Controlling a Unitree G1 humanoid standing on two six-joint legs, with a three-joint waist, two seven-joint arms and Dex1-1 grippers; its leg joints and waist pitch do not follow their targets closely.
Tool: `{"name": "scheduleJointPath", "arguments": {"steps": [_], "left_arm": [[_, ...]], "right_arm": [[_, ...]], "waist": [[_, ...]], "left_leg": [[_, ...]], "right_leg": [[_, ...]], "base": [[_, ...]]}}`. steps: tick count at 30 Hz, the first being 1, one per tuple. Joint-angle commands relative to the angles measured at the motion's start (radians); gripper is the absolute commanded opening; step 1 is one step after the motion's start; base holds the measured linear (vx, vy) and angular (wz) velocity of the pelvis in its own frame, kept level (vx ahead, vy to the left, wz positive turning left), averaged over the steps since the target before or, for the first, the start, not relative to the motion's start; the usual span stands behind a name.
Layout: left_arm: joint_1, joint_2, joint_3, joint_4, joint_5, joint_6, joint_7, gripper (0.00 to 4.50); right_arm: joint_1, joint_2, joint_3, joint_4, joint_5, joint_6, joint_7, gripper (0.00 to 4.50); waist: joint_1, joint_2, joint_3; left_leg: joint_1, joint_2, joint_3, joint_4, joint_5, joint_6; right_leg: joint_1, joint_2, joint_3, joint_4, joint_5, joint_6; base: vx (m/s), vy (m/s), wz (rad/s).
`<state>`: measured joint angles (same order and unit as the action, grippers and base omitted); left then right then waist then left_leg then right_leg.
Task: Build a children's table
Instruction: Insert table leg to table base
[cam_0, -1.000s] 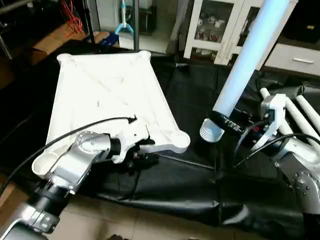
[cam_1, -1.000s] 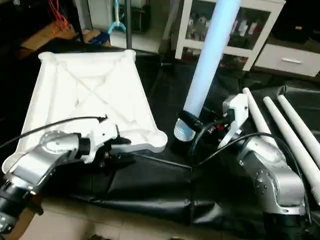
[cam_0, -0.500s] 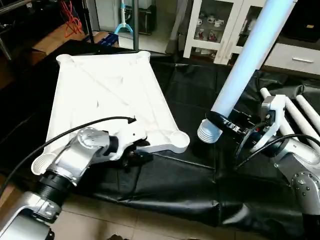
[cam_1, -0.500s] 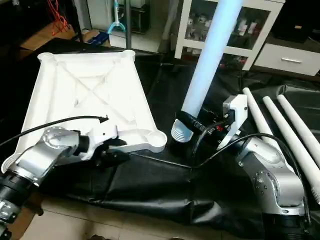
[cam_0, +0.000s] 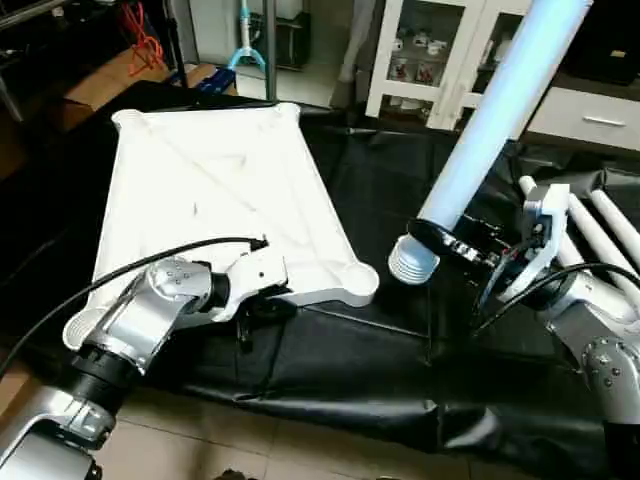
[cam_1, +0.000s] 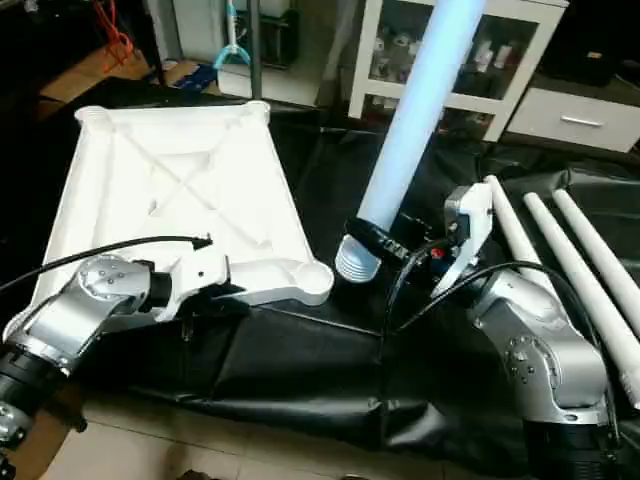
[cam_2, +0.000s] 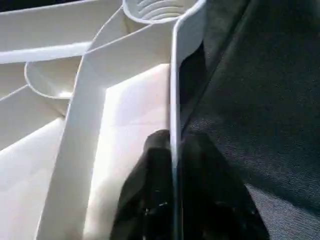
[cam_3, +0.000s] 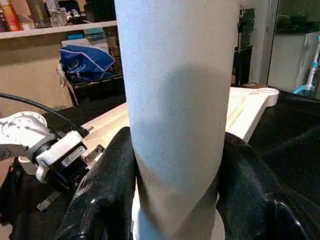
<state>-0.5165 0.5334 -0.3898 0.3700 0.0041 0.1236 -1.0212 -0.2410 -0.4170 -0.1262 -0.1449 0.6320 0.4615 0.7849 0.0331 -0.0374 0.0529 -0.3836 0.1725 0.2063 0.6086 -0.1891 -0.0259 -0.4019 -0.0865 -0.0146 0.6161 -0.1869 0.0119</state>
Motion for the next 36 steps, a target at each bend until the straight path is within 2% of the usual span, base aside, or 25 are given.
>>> {"name": "scheduleJointPath", "arguments": {"steps": [1,2,3,4,6,8,9,10,11,14,16,18,19,21,22,24,25,26,27,29,31,33,35,36], "left_arm": [[0.029,-0.016,-0.035,0.006,0.018,-0.013,-0.017,0.26],[0.041,-0.026,-0.037,-0.007,0.011,-0.018,-0.024,0.21],[0.056,-0.038,-0.039,-0.023,0.000,-0.022,-0.031,0.14],[0.068,-0.048,-0.039,-0.044,-0.015,-0.024,-0.037,0.08],[0.086,-0.067,-0.040,-0.085,-0.044,-0.018,-0.049,0.03],[0.097,-0.081,-0.042,-0.113,-0.062,-0.020,-0.059,0.03],[0.101,-0.090,-0.043,-0.127,-0.071,-0.019,-0.062,0.03],[0.101,-0.090,-0.043,-0.127,-0.071,-0.019,-0.062,0.03],[0.098,-0.106,-0.044,-0.124,-0.063,-0.023,-0.053,0.03],[0.083,-0.115,-0.052,-0.069,0.014,-0.059,-0.003,0.03],[0.080,-0.111,-0.050,-0.054,0.041,-0.061,0.019,0.03],[0.083,-0.099,-0.049,-0.056,0.057,-0.037,0.035,0.03],[0.084,-0.097,-0.048,-0.057,0.059,-0.036,0.037,0.03],[0.087,-0.088,-0.045,-0.063,0.071,-0.022,0.046,0.03],[0.089,-0.084,-0.040,-0.062,0.078,-0.016,0.056,0.03],[0.090,-0.080,-0.033,-0.054,0.084,-0.019,0.067,0.03],[0.091,-0.076,-0.029,-0.048,0.088,-0.025,0.069,0.03],[0.091,-0.076,-0.029,-0.048,0.088,-0.025,0.069,0.03],[0.096,-0.075,-0.022,-0.051,0.086,-0.025,0.068,0.03],[0.110,-0.067,-0.012,-0.065,0.072,-0.023,0.054,0.03],[0.114,-0.063,-0.010,-0.072,0.068,-0.019,0.052,0.03],[0.117,-0.062,-0.008,-0.078,0.064,-0.014,0.048,0.03],[0.119,-0.063,-0.006,-0.082,0.059,-0.012,0.046,0.03],[0.120,-0.064,-0.005,-0.088,0.052,-0.009,0.041,0.03]], "right_arm": [[-0.004,-0.001,-0.019,-0.010,0.011,0.008,-0.014,1.91],[-0.004,0.002,-0.020,0.011,0.006,0.010,-0.021,1.91],[-0.005,0.007,-0.023,0.039,0.002,0.010,-0.028,1.91],[-0.009,0.015,-0.025,0.071,-0.003,0.004,-0.034,1.91],[-0.025,0.032,-0.014,0.149,-0.045,-0.049,-0.039,1.91],[-0.040,0.048,0.003,0.199,-0.076,-0.091,-0.035,1.91],[-0.050,0.060,0.013,0.220,-0.080,-0.105,-0.023,1.91],[-0.050,0.060,0.013,0.220,-0.080,-0.105,-0.023,1.91],[-0.077,0.067,0.034,0.267,-0.075,-0.103,0.017,1.91],[-0.125,0.062,0.059,0.350,-0.066,-0.078,0.089,1.91],[-0.141,0.059,0.054,0.371,-0.038,-0.038,0.129,1.91],[-0.148,0.059,0.026,0.380,0.024,0.004,0.185,1.91],[-0.148,0.056,0.027,0.380,0.027,0.010,0.191,1.91],[-0.141,0.029,0.038,0.371,0.045,0.059,0.229,1.91],[-0.134,0.010,0.039,0.366,0.061,0.094,0.250,1.91],[-0.124,-0.005,0.033,0.353,0.080,0.122,0.265,1.91],[-0.116,-0.015,0.027,0.344,0.092,0.138,0.275,1.91],[-0.116,-0.015,0.027,0.344,0.092,0.138,0.275,1.91],[-0.108,-0.022,0.018,0.339,0.097,0.144,0.280,1.91],[-0.093,-0.027,-0.001,0.338,0.083,0.125,0.264,1.91],[-0.088,-0.028,-0.006,0.339,0.078,0.121,0.256,1.91],[-0.082,-0.034,-0.003,0.336,0.069,0.117,0.258,1.91],[-0.077,-0.039,-0.001,0.337,0.060,0.110,0.255,1.91],[-0.072,-0.045,0.004,0.346,0.034,0.079,0.249,1.91]], "waist": [[-0.002,0.014,-0.070],[-0.001,0.013,-0.070],[0.000,0.022,-0.070],[-0.002,0.018,-0.070],[-0.003,0.033,-0.071],[-0.005,0.028,-0.070],[-0.004,0.033,-0.070],[-0.004,0.033,-0.070],[-0.005,0.037,-0.070],[-0.009,0.040,-0.069],[-0.009,0.034,-0.069],[-0.010,0.029,-0.072],[-0.008,0.034,-0.072],[-0.009,0.021,-0.072],[-0.009,0.019,-0.072],[-0.008,0.022,-0.069],[-0.009,0.018,-0.069],[-0.010,0.018,-0.068],[-0.015,0.009,-0.067],[-0.021,0.006,-0.063],[-0.030,0.004,-0.063],[-0.036,0.001,-0.061],[-0.041,-0.002,-0.057],[-0.041,-0.002,-0.057]], "left_leg": [[0.031,0.051,-0.023,-0.074,-0.178,0.002],[0.031,0.051,-0.024,-0.074,-0.177,0.002],[0.032,0.051,-0.024,-0.075,-0.178,-0.001],[0.031,0.052,-0.024,-0.075,-0.181,-0.001],[0.034,0.051,-0.024,-0.075,-0.216,-0.010],[0.032,0.049,-0.023,-0.075,-0.238,-0.011],[0.034,0.048,-0.021,-0.074,-0.248,-0.007],[0.030,0.048,-0.022,-0.075,-0.243,-0.002],[0.030,0.049,-0.023,-0.075,-0.244,0.004],[0.026,0.049,-0.024,-0.074,-0.240,0.013],[0.027,0.050,-0.022,-0.073,-0.234,0.018],[0.022,0.050,-0.025,-0.073,-0.216,0.030],[0.022,0.051,-0.024,-0.073,-0.206,0.035],[0.020,0.051,-0.023,-0.072,-0.190,0.044],[0.023,0.052,-0.022,-0.072,-0.190,0.047],[0.023,0.052,-0.022,-0.073,-0.200,0.044],[0.022,0.052,-0.023,-0.073,-0.213,0.039],[0.022,0.052,-0.023,-0.074,-0.220,0.036],[0.019,0.052,-0.024,-0.076,-0.234,0.029],[0.021,0.053,-0.026,-0.079,-0.262,0.013],[0.020,0.053,-0.029,-0.081,-0.287,0.003],[0.018,0.052,-0.031,-0.082,-0.300,0.000],[0.020,0.052,-0.030,-0.081,-0.326,-0.002],[0.021,0.052,-0.031,-0.081,-0.331,-0.004]], "right_leg": [[0.033,-0.042,0.024,-0.061,-0.093,-0.235],[0.033,-0.042,0.024,-0.060,-0.091,-0.236],[0.032,-0.041,0.024,-0.061,-0.085,-0.238],[0.033,-0.042,0.023,-0.062,-0.084,-0.242],[0.031,-0.044,0.023,-0.066,-0.114,-0.247],[0.031,-0.043,0.024,-0.074,-0.162,-0.240],[0.028,-0.044,0.025,-0.077,-0.188,-0.234],[0.031,-0.045,0.024,-0.078,-0.208,-0.227],[0.030,-0.044,0.024,-0.077,-0.225,-0.221],[0.031,-0.046,0.024,-0.082,-0.256,-0.212],[0.030,-0.045,0.025,-0.084,-0.267,-0.202],[0.036,-0.047,0.023,-0.079,-0.252,-0.206],[0.033,-0.047,0.022,-0.079,-0.247,-0.206],[0.034,-0.046,0.021,-0.077,-0.242,-0.208],[0.032,-0.047,0.021,-0.078,-0.248,-0.209],[0.030,-0.047,0.021,-0.081,-0.273,-0.205],[0.029,-0.048,0.021,-0.082,-0.294,-0.197],[0.029,-0.049,0.022,-0.084,-0.306,-0.192],[0.028,-0.048,0.021,-0.087,-0.331,-0.182],[0.020,-0.048,0.021,-0.091,-0.367,-0.169],[0.020,-0.049,0.020,-0.092,-0.389,-0.165],[0.020,-0.049,0.020,-0.094,-0.408,-0.159],[0.013,-0.050,0.021,-0.101,-0.452,-0.147],[0.012,-0.051,0.022,-0.102,-0.462,-0.144]], "base": [[0.000,0.000,0.00],[0.000,0.000,0.00],[0.000,0.000,0.00],[0.000,0.000,0.00],[0.000,0.000,0.00],[0.000,0.000,0.00],[0.000,0.000,0.00],[0.000,0.000,0.00],[0.000,0.000,0.00],[0.000,0.000,0.00],[0.000,0.000,0.00],[0.000,0.000,0.00],[0.000,0.000,0.00],[0.000,0.000,0.00],[0.000,0.000,0.00],[0.000,0.000,0.00],[0.000,0.000,0.00],[0.000,0.000,0.00],[0.000,0.000,0.00],[0.000,0.000,0.00],[0.000,0.000,0.00],[0.000,0.000,0.00],[0.000,0.000,0.00],[0.000,0.000,0.00]]}}
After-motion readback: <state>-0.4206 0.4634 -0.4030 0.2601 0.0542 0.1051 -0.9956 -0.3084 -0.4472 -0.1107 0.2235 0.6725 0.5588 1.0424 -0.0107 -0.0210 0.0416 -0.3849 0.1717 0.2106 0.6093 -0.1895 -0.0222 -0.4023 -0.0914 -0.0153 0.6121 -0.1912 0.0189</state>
